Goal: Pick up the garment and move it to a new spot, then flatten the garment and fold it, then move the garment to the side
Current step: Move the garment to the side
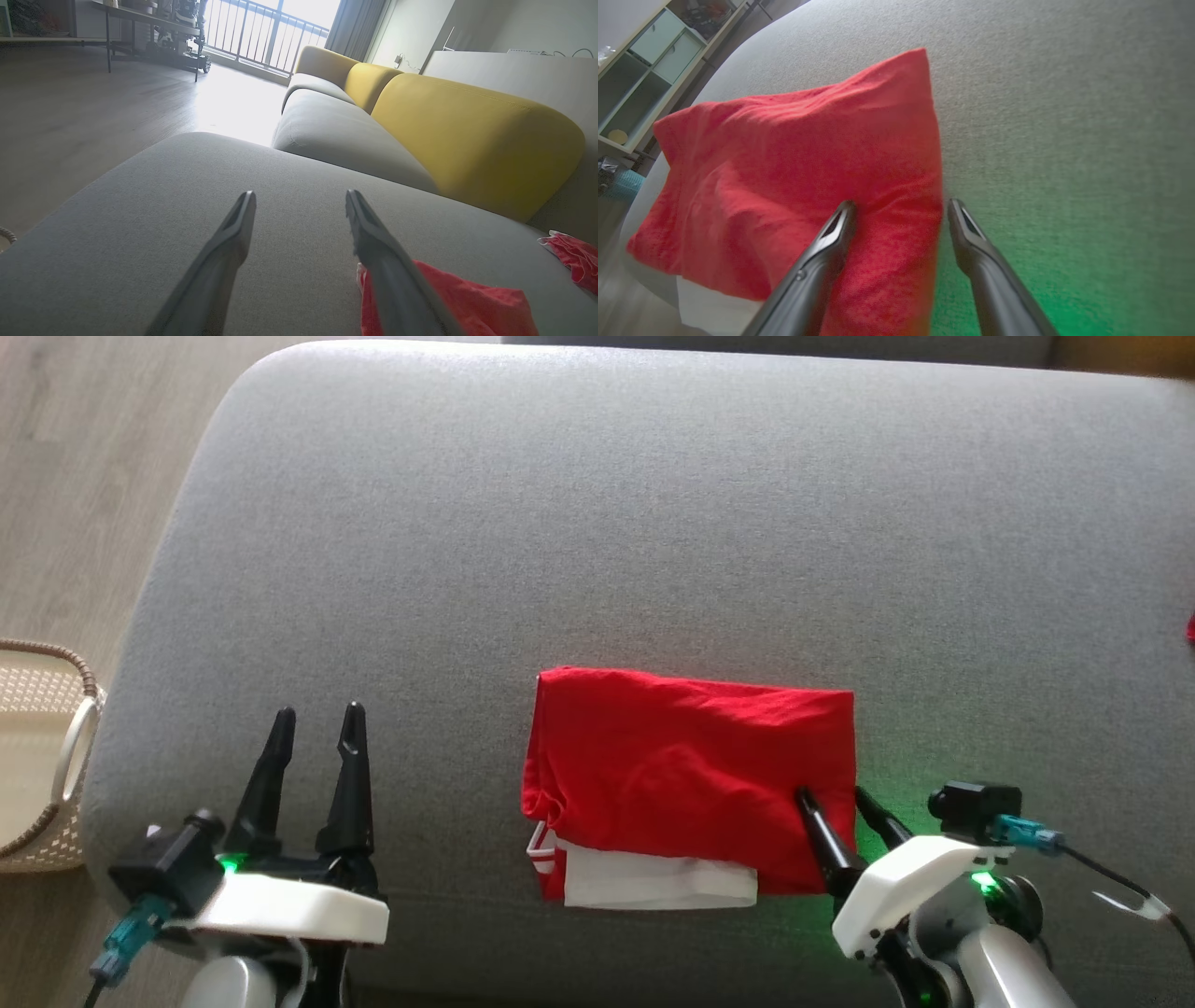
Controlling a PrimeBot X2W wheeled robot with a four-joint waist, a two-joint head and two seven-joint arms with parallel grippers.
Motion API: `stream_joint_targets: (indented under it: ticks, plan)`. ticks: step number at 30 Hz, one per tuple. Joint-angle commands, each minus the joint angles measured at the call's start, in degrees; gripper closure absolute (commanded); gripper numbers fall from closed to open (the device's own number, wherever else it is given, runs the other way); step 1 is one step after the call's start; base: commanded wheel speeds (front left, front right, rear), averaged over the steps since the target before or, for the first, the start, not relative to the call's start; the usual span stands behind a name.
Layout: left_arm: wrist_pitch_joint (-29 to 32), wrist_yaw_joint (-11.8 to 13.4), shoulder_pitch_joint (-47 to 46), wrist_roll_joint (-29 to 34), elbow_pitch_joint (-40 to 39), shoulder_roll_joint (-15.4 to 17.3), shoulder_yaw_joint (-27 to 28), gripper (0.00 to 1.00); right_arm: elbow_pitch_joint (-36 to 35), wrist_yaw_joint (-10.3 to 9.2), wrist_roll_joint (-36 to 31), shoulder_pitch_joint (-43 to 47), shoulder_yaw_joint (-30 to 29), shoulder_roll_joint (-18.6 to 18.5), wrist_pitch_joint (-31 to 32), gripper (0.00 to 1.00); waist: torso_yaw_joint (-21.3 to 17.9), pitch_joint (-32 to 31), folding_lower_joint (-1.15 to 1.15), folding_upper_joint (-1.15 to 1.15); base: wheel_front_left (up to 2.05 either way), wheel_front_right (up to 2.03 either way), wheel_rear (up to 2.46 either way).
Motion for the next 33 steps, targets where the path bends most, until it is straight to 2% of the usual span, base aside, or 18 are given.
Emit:
stream_joint_targets:
  ticks: [1,7,8,9,16,25,29,33]
  plan:
    - [-0.34,0.03,-2.29,0.54,-1.53,0.09,1.41,0.0,-1.15,-0.01,0.42,-2.43,1.86,-0.16,-0.2,0.0,0.19,0.05,0.0,0.0,0.0,0.0,0.0]
    - [-0.34,0.02,-2.26,0.68,-1.38,0.09,1.46,0.0,1.35,-0.01,1.37,-3.48,3.48,-0.16,-1.35,0.0,0.48,-0.02,0.0,0.0,0.0,0.0,0.0]
    - [-0.34,0.02,-2.23,0.7,-1.39,0.09,1.46,0.0,1.6,-0.01,0.99,-3.73,3.81,-0.16,-1.58,0.26,0.48,-0.04,0.0,0.0,0.0,0.0,0.0]
    - [-0.34,0.02,-2.22,0.72,-1.41,0.09,1.49,0.0,1.8,-0.01,0.61,-4.0,3.95,-0.16,-1.89,0.99,0.44,-0.02,0.0,0.0,0.0,0.0,0.0]
    - [-0.34,0.01,-1.92,0.83,-1.72,0.09,1.98,0.0,2.66,-0.01,-6.55,-6.16,3.7,-0.16,-3.71,1.0,-1.09,-0.27,0.0,0.0,0.0,0.0,0.0]
    - [-0.34,0.01,-3.12,2.44,-3.09,0.11,2.83,0.0,1.84,-0.01,-15.07,-10.82,5.53,-0.45,-2.48,1.0,-7.35,0.89,0.0,0.0,0.0,0.0,0.0]
    - [-0.34,0.0,-4.57,3.53,-3.63,1.14,1.63,0.0,1.09,-0.01,-17.16,-14.84,8.44,-2.85,-1.39,1.0,-11.74,2.67,0.0,0.0,0.0,0.0,0.0]
    - [-0.34,0.0,-7.44,4.1,-4.56,2.27,1.25,0.0,0.25,-0.01,-17.12,-20.6,11.82,-7.1,-0.88,1.0,-16.83,5.99,0.0,0.0,0.0,0.0,0.0]
